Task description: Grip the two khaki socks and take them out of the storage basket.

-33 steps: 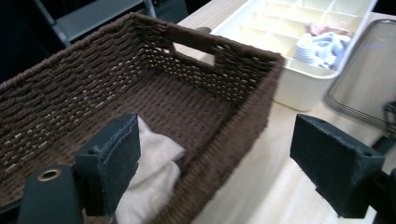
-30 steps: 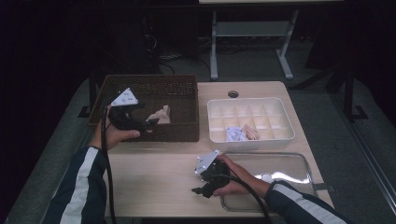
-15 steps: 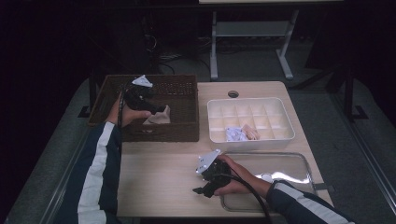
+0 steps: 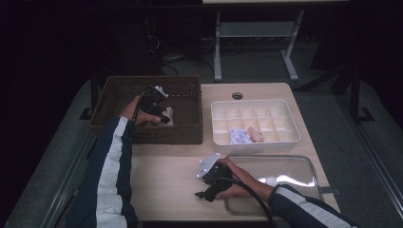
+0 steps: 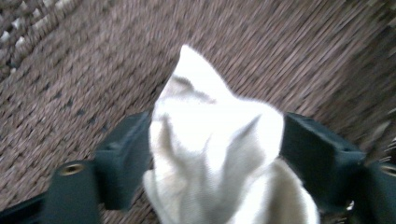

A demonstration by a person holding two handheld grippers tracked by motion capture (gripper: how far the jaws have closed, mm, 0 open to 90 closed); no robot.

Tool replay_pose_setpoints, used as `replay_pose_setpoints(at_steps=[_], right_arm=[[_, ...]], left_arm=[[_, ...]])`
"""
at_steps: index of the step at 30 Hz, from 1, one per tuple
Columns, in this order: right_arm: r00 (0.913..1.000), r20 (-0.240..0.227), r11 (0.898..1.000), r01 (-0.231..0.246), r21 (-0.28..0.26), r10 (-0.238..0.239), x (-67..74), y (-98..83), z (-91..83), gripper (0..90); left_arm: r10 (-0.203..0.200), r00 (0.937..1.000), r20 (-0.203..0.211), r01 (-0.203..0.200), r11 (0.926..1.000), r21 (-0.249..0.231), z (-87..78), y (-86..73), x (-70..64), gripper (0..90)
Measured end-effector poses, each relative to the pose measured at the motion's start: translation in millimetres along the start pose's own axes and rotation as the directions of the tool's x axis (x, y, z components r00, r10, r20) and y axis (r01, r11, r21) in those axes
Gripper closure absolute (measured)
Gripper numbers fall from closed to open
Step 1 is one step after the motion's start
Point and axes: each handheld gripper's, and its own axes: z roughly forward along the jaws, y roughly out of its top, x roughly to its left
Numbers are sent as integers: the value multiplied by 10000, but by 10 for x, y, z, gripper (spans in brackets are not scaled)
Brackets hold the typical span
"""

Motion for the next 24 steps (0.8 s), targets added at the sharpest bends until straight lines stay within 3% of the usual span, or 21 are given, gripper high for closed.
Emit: replay_pose_setpoints(at_steps=[1, 4, 5, 8, 10, 12, 15, 16, 19, 21, 24], right_arm=[[10000, 45, 9999, -80, 108, 79, 2, -4, 2, 258], [10000, -10, 9999, 5, 105, -5, -2, -11, 18, 256], [10000, 24, 9999, 47, 150, -47, 5, -14, 18, 255], [10000, 9, 9998, 67, 189, -67, 6, -19, 19, 255], [10000, -12, 9997, 83, 212, -83, 9, -18, 15, 255], [10000, -38, 9997, 74, 239, -73, 18, -21, 14, 255], [9998, -154, 9997, 143, 219, -140, 21, -27, 16, 256], [9997, -159, 9996, 165, 213, -161, 23, -28, 13, 256], [9997, -175, 9997, 179, 175, -176, 17, -31, 6, 258], [9997, -189, 9998, 162, 125, -159, 16, -31, -4, 258], [9998, -126, 9999, 146, 7, -146, 13, -26, -31, 258]], left_arm=[[17, 10000, -14, -16, 9985, 553, 39, 1, 32, 254], [-216, 9994, 261, 180, 9915, 1287, 121, -16, 42, 233], [-213, 9997, 112, 192, 9861, 1652, 159, -22, 38, 233], [-434, 9986, 304, 368, 9809, 1911, 215, -33, 34, 298], [-591, 9963, 620, 466, 9814, 1863, 206, -41, 49, 383], [-576, 9950, 813, 421, 9825, 1816, 193, -40, 44, 569], [-103, 9978, 660, -23, 9820, 1886, 184, -9, -6, 735], [-22, 9982, 593, -91, 9818, 1895, 182, -3, -14, 744], [371, 9977, -568, -271, 9855, 1677, 115, 26, -17, 768], [295, 9964, -799, -222, 9956, 905, -6, 42, -33, 771], [242, 9909, -1321, -209, 9994, 265, -153, 51, -59, 772]])
